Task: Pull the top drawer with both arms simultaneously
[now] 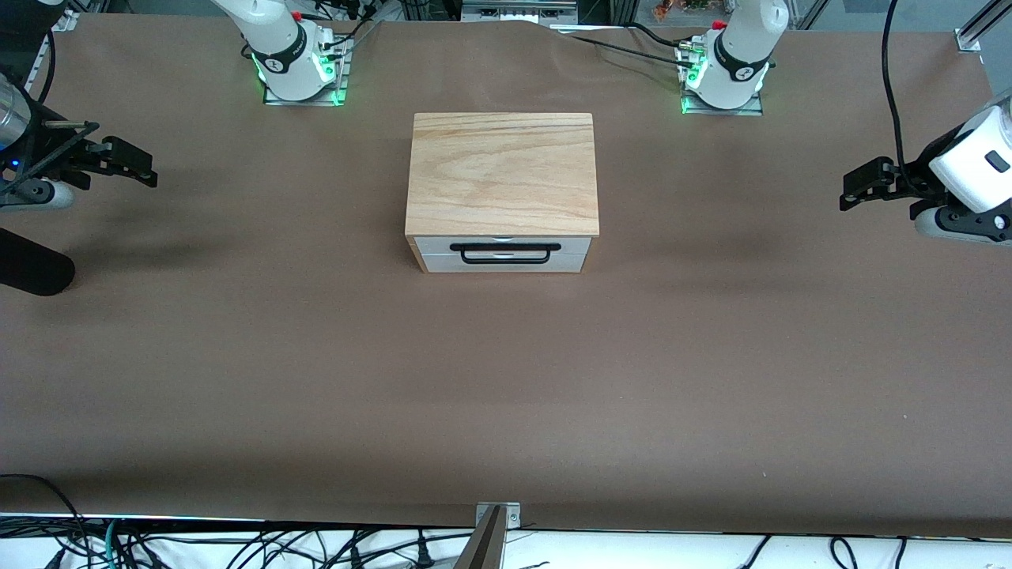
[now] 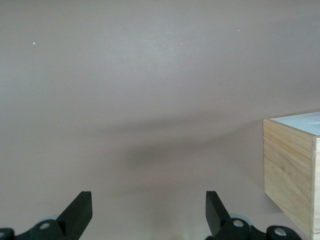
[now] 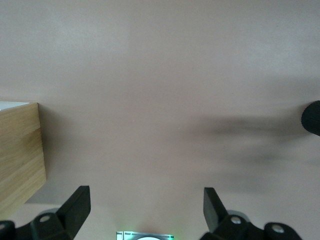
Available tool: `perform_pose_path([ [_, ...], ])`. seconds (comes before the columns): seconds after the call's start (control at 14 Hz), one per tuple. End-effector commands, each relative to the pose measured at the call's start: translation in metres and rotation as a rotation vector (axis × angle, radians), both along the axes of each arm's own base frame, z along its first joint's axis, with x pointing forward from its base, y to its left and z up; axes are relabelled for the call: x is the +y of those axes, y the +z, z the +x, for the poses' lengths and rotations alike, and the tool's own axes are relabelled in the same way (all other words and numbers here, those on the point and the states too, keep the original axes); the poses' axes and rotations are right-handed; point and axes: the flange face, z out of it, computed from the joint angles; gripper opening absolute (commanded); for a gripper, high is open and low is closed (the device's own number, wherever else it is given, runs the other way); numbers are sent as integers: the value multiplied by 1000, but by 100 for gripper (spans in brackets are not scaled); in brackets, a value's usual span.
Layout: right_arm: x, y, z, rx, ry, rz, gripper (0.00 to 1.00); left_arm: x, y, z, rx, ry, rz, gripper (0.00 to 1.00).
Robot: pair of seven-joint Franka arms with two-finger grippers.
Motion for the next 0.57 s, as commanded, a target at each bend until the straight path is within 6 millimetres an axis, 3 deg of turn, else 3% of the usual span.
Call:
perform_pose_path([
  [0.0, 0, 5, 0, 3, -8, -2, 100, 6, 1, -4, -11, -17, 25, 100],
  [0.5, 0, 5, 0, 3, 3, -2, 100, 3, 3, 0, -19, -17, 23, 100],
])
